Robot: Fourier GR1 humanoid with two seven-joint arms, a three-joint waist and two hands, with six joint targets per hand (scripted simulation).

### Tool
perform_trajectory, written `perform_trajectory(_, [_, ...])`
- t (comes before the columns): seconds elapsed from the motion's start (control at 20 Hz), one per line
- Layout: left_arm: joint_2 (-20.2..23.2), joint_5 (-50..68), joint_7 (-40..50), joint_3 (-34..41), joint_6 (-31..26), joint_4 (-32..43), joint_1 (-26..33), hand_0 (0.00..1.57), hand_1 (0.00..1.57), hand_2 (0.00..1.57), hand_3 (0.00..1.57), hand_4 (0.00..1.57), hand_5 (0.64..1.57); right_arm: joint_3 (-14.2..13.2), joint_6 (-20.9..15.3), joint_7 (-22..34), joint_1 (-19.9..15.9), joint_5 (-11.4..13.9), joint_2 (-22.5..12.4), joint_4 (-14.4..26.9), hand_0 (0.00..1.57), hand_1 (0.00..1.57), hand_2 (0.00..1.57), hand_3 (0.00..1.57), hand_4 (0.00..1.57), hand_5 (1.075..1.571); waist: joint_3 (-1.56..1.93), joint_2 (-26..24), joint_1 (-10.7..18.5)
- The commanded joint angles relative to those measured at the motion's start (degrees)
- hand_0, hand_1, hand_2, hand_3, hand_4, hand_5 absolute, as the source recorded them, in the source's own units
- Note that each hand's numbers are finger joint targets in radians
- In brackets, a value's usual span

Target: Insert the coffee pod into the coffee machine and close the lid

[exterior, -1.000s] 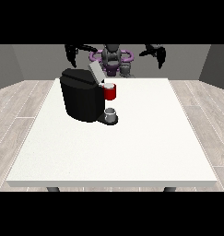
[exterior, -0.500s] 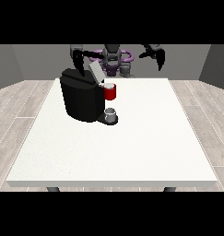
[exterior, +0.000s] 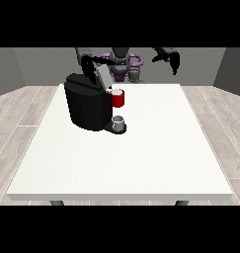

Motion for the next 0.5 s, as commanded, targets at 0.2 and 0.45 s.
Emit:
perform_trajectory(0.2, [1.15, -0.70, 0.42, -0.72, 1.88, -3.32, 2.76, 0.00, 0.00, 0.00, 0.00, 0.31, 1.571, 1.51, 1.28, -0.90, -4.17, 1.90, -1.52, 2.25, 0.00, 0.00, 0.00, 0.00, 0.13, 1.571, 0.02, 2.38, -0.48])
perform_trajectory(0.45, [0.39, -1.33, 0.86, -2.62, 1.49, -3.22, 1.59, 0.00, 0.00, 0.00, 0.00, 0.35, 1.571, 3.76, -1.82, 0.16, -9.60, 4.98, -0.18, 1.91, 0.00, 0.00, 0.00, 0.00, 0.12, 1.571, 0.02, 3.39, 1.77])
